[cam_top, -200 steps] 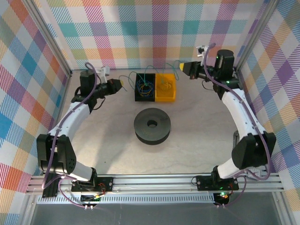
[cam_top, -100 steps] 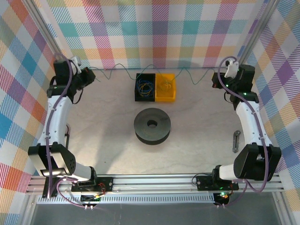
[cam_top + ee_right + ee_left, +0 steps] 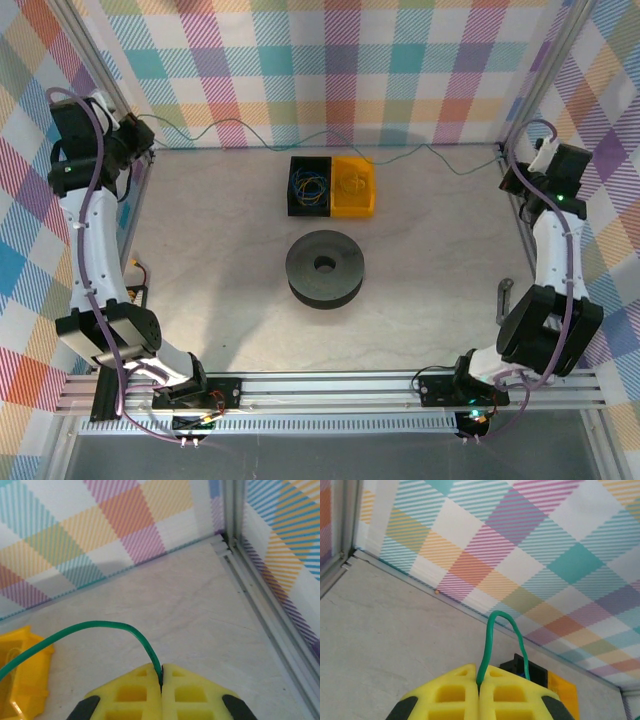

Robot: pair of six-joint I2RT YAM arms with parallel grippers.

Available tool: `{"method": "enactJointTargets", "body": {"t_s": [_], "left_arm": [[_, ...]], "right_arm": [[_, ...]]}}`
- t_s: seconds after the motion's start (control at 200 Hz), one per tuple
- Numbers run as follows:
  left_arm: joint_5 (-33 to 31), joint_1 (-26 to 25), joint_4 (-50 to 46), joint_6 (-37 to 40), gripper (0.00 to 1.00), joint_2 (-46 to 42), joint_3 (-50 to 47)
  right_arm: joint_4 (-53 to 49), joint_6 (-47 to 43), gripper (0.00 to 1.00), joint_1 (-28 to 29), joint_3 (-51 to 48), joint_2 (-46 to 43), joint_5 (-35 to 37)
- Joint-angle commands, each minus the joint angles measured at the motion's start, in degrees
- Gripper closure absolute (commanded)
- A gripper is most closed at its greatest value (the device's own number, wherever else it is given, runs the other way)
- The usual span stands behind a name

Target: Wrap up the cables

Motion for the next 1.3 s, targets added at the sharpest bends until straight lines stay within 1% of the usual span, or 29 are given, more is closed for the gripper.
{"method": "enactJointTargets", "body": {"t_s": [0.0,0.165,0.335,0.47,0.5,0.56,0.61,0.705,0.735,0.825,0.89,0.97,1.115,1.145,1.21,1.295], "left_arm": [[-3.0,3.2,-1.6,-1.3,1.00,0.9,3.9],[-3.1,6.3,-1.6,-2.7,1.00,1.3,5.6],[-2.9,9.2,-1.1,-3.1,1.00,0.9,6.1],[-4.9,9.5,-1.4,-1.3,1.00,0.0,6.5],[-4.4,9.6,-1.1,-1.3,1.00,-0.3,6.1],[-1.6,9.1,0.9,-2.4,1.00,-1.3,4.1],[-1.2,6.7,2.6,-1.9,1.00,-2.5,1.9],[-5.6,-1.3,1.6,2.9,1.00,-3.6,0.3],[-6.3,-4.2,1.8,4.1,1.00,-3.8,-0.3],[-7.6,-9.6,3.7,5.5,1.00,-4.4,-2.6],[-9.3,-12.2,4.1,5.8,1.00,-4.4,-3.1],[-9.8,-14.2,4.6,5.8,1.00,-3.9,-2.8],[-10.4,-16.9,4.9,5.5,1.00,-2.9,-1.0],[-10.5,-17.4,4.9,5.5,1.00,-2.7,-0.6],[-10.9,-18.1,4.8,5.5,1.00,-2.5,0.2],[-11.5,-18.9,4.9,5.5,1.00,-2.4,0.8]], "right_arm": [[-3.4,-0.6,1.00,-3.0,3.7,2.4,4.2],[-5.5,0.1,1.00,-5.7,5.8,6.0,5.3],[-7.7,-1.1,1.00,-6.4,6.9,7.7,7.3],[-7.0,-2.5,1.00,-6.2,5.0,6.3,5.5],[-6.5,-2.8,1.00,-6.0,4.2,5.7,4.2],[-6.1,-4.1,1.00,-4.8,2.9,4.2,2.0],[-6.0,-5.3,1.00,-3.2,2.0,2.8,-0.3],[-5.9,-5.3,1.00,0.3,1.6,1.1,-5.9],[-6.2,-5.2,1.00,1.7,1.8,1.0,-6.3],[-6.7,-5.9,1.00,5.8,1.7,0.8,-5.8],[-6.9,-6.1,1.00,7.9,1.5,1.4,-5.0],[-7.4,-6.2,1.00,9.8,1.4,2.6,-4.1],[-8.6,-6.0,1.00,11.3,1.6,4.8,-4.0],[-8.7,-6.0,0.96,11.4,1.6,5.0,-4.0],[-9.3,-5.7,0.83,11.6,1.8,5.2,-4.3],[-10.4,-5.5,0.56,11.5,2.3,5.3,-4.5]]}}
